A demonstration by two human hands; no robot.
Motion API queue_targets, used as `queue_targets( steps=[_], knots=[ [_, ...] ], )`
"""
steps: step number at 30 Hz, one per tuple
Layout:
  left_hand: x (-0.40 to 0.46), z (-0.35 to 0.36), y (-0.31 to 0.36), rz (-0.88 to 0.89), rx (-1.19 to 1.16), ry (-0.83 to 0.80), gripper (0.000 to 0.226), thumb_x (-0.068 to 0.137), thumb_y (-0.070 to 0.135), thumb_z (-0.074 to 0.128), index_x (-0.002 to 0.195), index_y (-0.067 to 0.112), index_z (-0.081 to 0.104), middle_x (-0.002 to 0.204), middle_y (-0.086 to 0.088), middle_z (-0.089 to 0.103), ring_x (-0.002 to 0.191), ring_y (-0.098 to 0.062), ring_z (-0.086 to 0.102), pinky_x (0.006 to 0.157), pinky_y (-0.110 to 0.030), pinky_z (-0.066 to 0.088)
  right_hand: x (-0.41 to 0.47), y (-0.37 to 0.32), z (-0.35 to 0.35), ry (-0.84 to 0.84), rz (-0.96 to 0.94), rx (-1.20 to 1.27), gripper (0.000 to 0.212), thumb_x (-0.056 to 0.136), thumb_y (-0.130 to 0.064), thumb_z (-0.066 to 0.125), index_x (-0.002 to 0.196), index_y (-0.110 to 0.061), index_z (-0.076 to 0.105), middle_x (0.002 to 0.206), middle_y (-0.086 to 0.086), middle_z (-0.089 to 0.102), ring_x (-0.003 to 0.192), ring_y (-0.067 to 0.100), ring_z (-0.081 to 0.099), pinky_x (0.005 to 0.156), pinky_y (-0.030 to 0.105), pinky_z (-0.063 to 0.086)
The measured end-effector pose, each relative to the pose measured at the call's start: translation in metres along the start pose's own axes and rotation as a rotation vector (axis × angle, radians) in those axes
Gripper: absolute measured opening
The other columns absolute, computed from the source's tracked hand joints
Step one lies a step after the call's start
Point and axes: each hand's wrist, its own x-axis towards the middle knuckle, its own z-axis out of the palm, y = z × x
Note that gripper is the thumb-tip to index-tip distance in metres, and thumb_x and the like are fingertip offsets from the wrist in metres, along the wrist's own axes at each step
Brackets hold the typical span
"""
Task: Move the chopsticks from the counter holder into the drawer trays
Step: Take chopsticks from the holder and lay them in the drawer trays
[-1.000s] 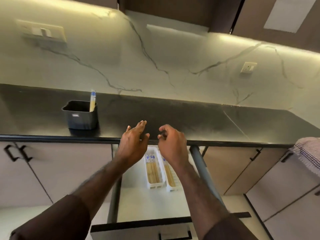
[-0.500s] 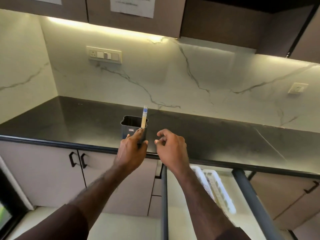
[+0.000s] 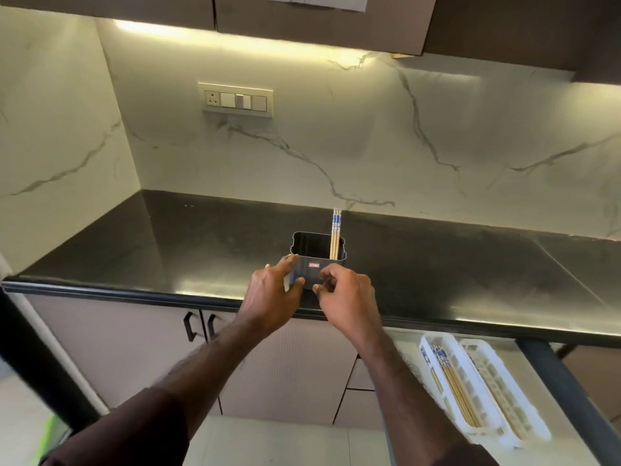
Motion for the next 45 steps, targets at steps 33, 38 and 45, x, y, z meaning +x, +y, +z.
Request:
queue_targets(
  steps=[33, 38, 45],
  knots=[
    [0.264, 0.142, -0.061, -0.098, -0.112, -0.136, 0.047, 0.089, 0.017, 0.063, 0.135, 0.013, 0.054, 0.131, -0.006, 0.062, 0.122, -0.021, 0.058, 0.1, -0.028, 0.043, 0.219, 0.104, 0.076, -0.052, 0.269, -0.046, 0.021, 0.093, -0.019, 0.061, 0.114, -0.019, 0.065, 0.095, -0.001, 0.072, 0.085, 0.012, 0.069, 0.071, 0.024, 0.056],
    [0.287, 0.153, -0.066, -0.253, -0.252, -0.232, 0.069, 0.089, 0.016, 0.065, 0.149, 0.015, 0.032, 0.137, -0.004, 0.058, 0.129, -0.016, 0.051, 0.109, -0.032, 0.038, 0.228, 0.11, 0.081, -0.037, 0.307, -0.042, 0.019, 0.092, -0.016, 0.061, 0.11, -0.019, 0.065, 0.094, -0.003, 0.071, 0.083, 0.009, 0.068, 0.073, 0.024, 0.058],
    [0.299, 0.165, -0.074, -0.28, -0.283, -0.233, 0.049, 0.083, 0.016, 0.072, 0.131, 0.022, 0.059, 0.094, 0.004, 0.076, 0.087, -0.003, 0.068, 0.092, -0.028, 0.053, 0.233, 0.115, 0.085, -0.041, 0.317, -0.02, 0.022, 0.092, -0.014, 0.058, 0.112, -0.019, 0.067, 0.094, -0.002, 0.071, 0.084, 0.011, 0.068, 0.071, 0.023, 0.057]
  ],
)
